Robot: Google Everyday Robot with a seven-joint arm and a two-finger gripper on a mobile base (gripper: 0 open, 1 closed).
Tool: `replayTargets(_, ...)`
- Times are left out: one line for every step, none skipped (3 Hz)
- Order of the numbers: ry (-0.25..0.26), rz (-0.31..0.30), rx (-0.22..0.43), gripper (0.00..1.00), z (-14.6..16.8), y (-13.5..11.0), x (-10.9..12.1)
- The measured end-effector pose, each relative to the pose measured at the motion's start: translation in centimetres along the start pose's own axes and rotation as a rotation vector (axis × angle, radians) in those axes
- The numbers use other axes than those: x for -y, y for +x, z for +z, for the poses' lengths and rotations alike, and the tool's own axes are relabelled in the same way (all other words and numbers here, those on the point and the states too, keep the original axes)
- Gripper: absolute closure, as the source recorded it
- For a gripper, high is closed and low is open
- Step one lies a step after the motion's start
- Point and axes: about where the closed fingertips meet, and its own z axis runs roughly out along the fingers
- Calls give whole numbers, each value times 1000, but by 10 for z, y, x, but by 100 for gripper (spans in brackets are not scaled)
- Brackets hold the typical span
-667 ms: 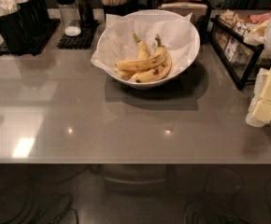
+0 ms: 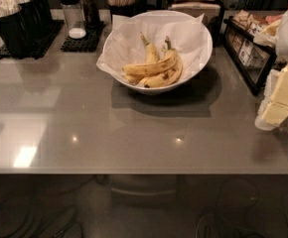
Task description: Pick banana from white bowl
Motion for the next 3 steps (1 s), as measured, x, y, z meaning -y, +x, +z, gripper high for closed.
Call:
replayTargets(-38,-21,145,0,25,-44,33)
replayTargets(-108,-5,315,0,65,-114,74)
replayTargets(-120,-3,330,0,74,-119,81)
